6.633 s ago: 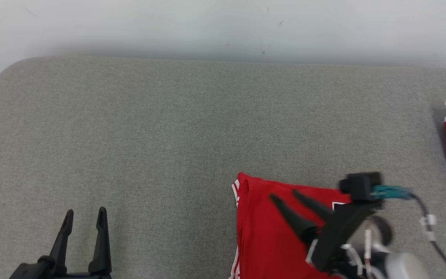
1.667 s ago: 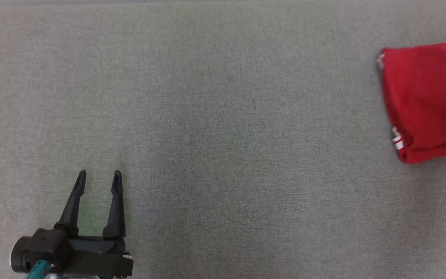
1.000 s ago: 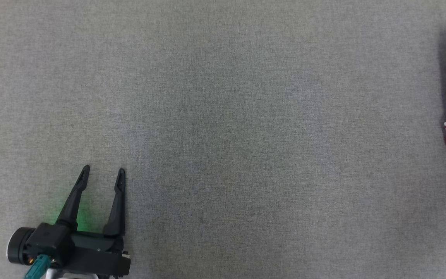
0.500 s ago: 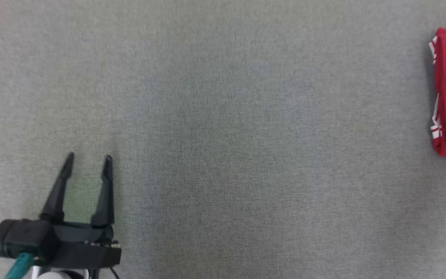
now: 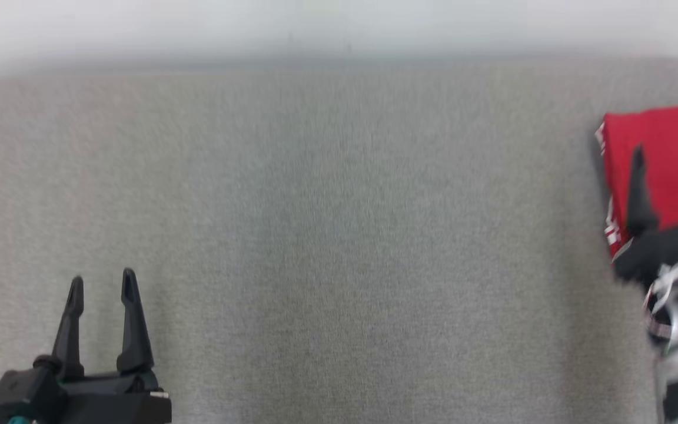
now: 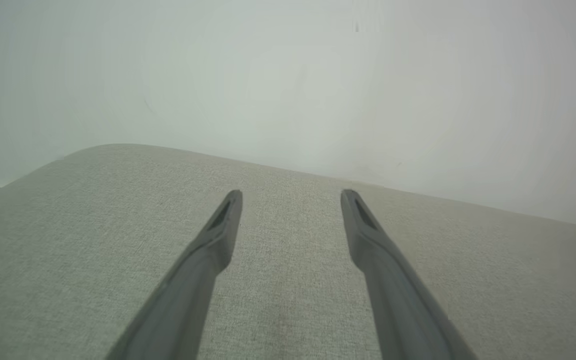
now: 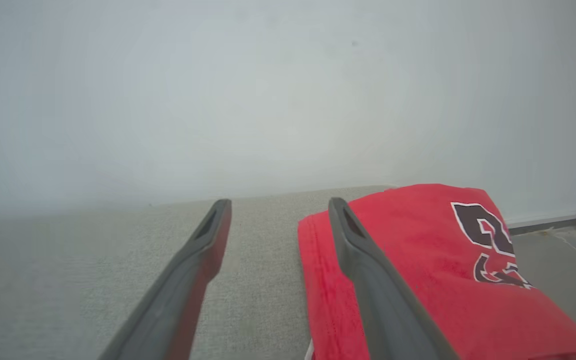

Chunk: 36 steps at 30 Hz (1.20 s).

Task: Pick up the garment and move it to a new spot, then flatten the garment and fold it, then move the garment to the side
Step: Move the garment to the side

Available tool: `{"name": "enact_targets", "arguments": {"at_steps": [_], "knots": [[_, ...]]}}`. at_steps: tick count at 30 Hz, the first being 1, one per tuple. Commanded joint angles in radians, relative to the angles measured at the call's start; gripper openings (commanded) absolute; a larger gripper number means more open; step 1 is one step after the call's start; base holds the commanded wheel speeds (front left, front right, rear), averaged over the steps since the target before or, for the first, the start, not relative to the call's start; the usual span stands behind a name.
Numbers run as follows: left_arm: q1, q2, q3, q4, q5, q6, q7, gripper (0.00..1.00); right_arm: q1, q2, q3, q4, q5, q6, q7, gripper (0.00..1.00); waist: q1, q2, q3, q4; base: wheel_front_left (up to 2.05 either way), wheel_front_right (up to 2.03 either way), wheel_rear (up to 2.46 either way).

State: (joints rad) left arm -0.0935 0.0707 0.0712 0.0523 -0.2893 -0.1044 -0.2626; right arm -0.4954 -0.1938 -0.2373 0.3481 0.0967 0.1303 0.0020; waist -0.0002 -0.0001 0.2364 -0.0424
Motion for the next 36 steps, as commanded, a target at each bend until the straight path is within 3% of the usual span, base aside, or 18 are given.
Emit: {"name": "enact_targets", "arguments": {"at_steps": [1, 7, 16, 27, 36], "knots": [[0.017, -0.006, 0.012, 0.01, 0.006, 0.006, -0.002, 1.0, 0.064, -0.002, 0.029, -0.03, 0.037, 0.001, -0.022, 1.0, 0.0002, 0.0001, -0.095, 0.009, 0.0, 0.0, 0.0], [0.055, -0.017, 0.033, 0.046, 0.017, 0.01, -0.002, 1.0, 0.26, 0.044, 0.113, -0.152, 0.13, 0.001, -0.086, 1.0, 0.0002, 0.0001, -0.174, 0.015, 0.0, 0.0, 0.0], [0.12, -0.02, 0.024, 0.102, 0.057, 0.001, -0.002, 1.0, 0.44, 0.123, 0.176, -0.209, 0.099, 0.001, -0.121, 1.0, 0.0002, 0.0001, -0.239, 0.026, 0.0, 0.0, 0.0], [0.152, -0.021, 0.016, 0.125, 0.079, -0.009, -0.003, 1.0, 0.498, 0.141, 0.211, -0.194, 0.015, 0.001, -0.132, 1.0, 0.0002, 0.0001, -0.252, 0.035, 0.0, 0.0, 0.0], [0.153, -0.02, 0.005, 0.169, 0.071, -0.01, -0.003, 1.0, 0.499, 0.143, 0.223, -0.142, 0.05, 0.001, -0.121, 1.0, 0.0002, 0.0001, -0.258, 0.034, 0.0, 0.0, 0.0]]}}
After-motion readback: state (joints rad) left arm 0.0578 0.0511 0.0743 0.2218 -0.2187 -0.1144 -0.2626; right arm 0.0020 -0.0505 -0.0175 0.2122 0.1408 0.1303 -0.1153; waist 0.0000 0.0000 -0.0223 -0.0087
